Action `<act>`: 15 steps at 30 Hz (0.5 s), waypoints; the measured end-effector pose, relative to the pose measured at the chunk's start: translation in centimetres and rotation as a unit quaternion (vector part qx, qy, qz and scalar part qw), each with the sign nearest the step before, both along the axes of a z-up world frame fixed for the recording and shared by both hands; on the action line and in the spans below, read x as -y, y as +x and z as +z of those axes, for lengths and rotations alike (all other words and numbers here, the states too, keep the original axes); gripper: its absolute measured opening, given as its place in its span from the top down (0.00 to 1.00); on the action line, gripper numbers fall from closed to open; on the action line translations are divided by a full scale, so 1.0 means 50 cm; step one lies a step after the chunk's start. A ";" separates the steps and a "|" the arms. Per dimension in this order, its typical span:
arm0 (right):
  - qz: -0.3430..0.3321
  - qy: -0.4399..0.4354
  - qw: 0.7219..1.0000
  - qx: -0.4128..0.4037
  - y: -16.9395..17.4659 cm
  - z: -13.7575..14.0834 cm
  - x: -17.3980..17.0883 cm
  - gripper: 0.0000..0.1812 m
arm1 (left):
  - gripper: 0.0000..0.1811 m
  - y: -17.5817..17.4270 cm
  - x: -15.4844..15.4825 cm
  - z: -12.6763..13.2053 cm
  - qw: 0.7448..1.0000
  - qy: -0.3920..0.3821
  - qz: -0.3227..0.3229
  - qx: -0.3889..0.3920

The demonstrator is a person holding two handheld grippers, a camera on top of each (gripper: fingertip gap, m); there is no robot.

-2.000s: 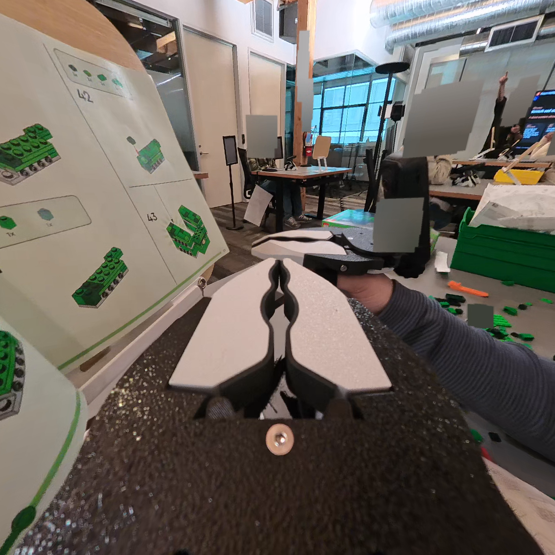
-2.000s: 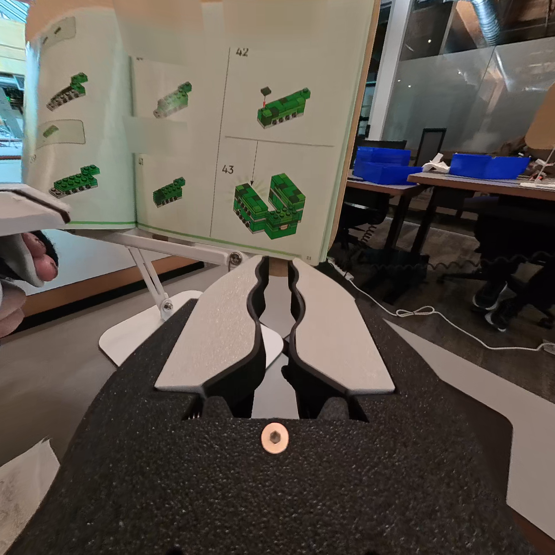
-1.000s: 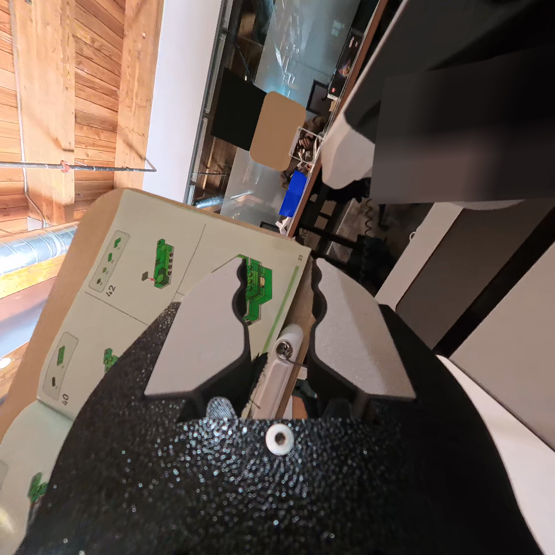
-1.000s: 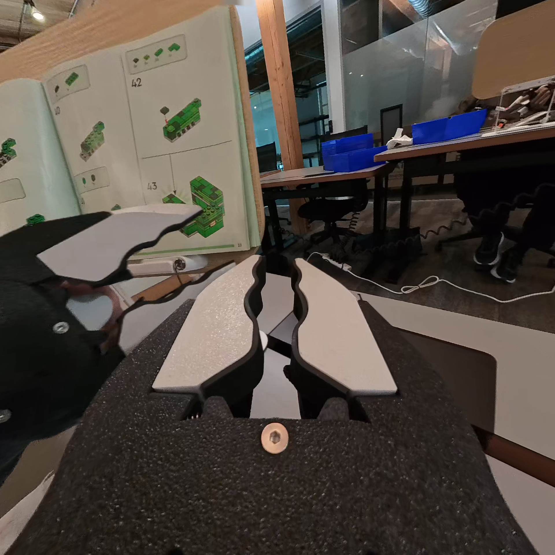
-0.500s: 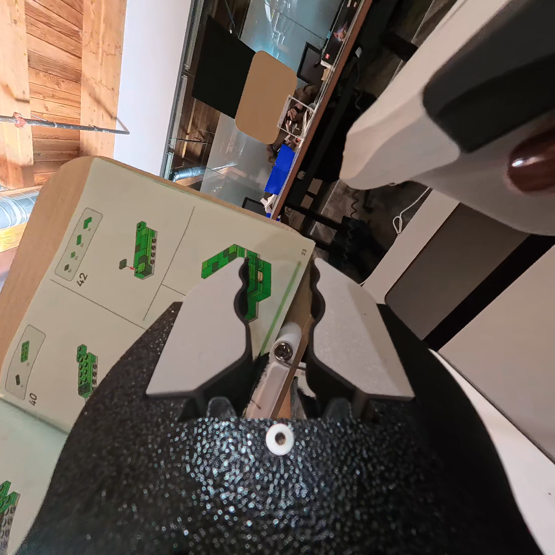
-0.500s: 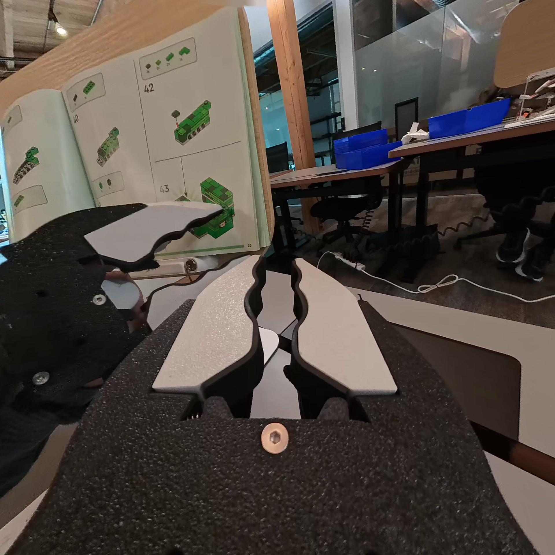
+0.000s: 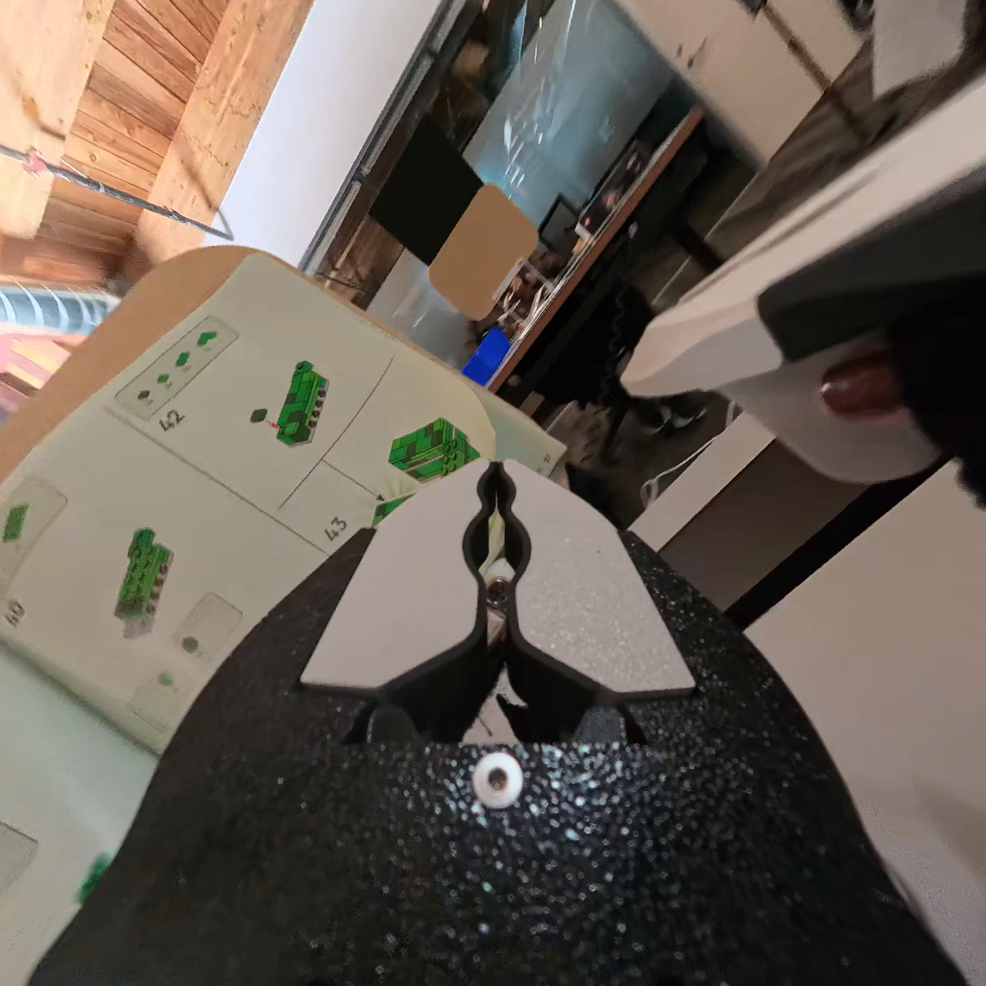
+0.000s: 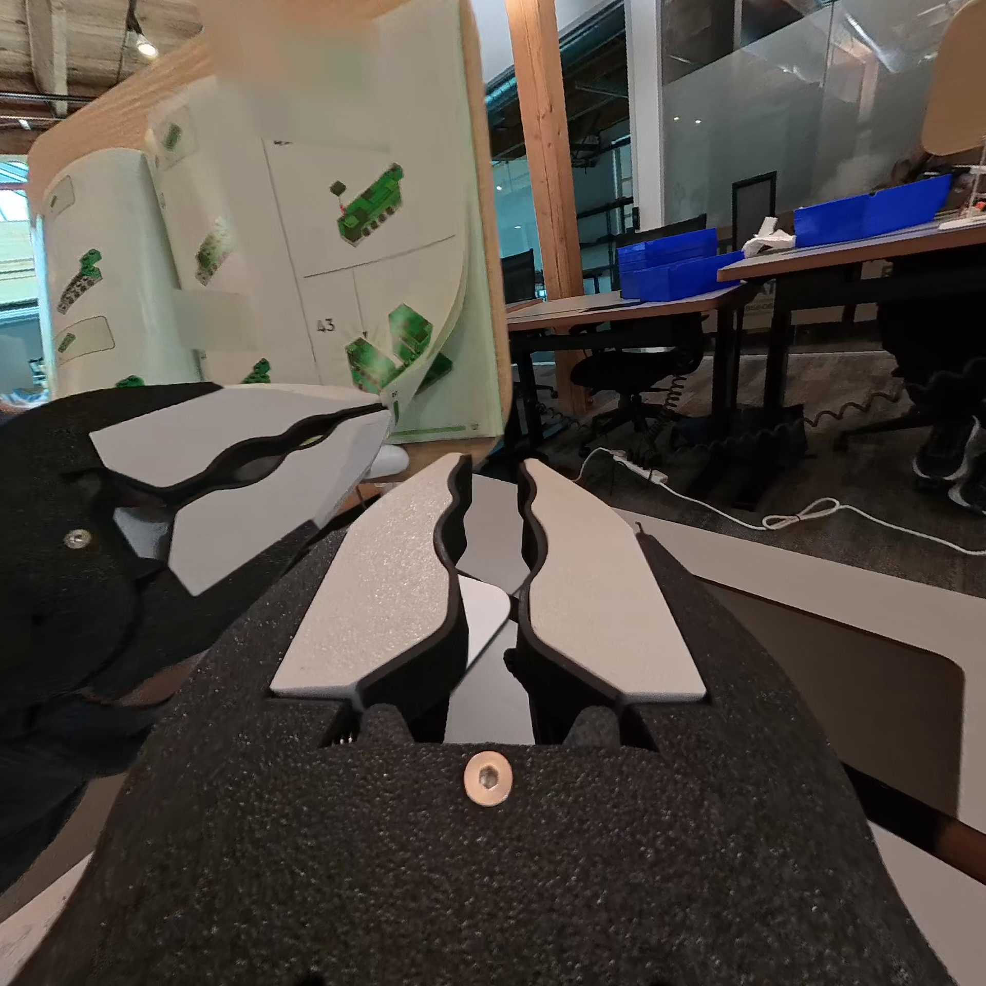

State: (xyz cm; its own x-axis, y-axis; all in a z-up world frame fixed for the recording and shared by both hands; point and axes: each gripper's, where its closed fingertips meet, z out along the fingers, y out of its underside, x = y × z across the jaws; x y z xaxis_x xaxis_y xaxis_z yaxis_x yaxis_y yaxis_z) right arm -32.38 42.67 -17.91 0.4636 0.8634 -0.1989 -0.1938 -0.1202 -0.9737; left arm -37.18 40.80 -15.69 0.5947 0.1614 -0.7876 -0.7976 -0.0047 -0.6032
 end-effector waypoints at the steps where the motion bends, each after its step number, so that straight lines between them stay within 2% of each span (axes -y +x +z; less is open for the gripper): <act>1: 0.008 0.007 1.000 -0.002 -0.005 0.004 0.006 0.92 | 1.00 0.005 0.010 0.004 0.999 0.004 -0.022 0.030; 7: 0.051 0.050 0.997 0.013 -0.040 0.016 0.045 0.92 | 1.00 0.040 0.071 0.015 0.968 -0.006 -0.168 0.186; 11: 0.069 0.070 0.995 0.011 -0.061 0.027 0.067 0.92 | 1.00 0.062 0.112 0.016 0.927 -0.040 -0.262 0.267; 13: 0.074 0.081 0.994 0.010 -0.070 0.034 0.078 0.92 | 1.00 0.052 0.125 0.021 0.914 -0.040 -0.268 0.302; 15: 0.076 0.088 0.993 0.013 -0.079 0.037 0.085 0.92 | 1.00 0.030 0.129 0.019 0.921 -0.042 -0.234 0.309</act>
State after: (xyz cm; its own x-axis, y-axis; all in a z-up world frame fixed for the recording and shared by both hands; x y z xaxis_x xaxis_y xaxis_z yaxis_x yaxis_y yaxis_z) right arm -36.31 38.41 -16.08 0.3290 0.9439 -0.0279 -0.1616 0.0272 -0.9865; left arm -35.70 34.33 -14.75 0.9223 -0.2726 -0.2740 -0.2289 0.1859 -0.9555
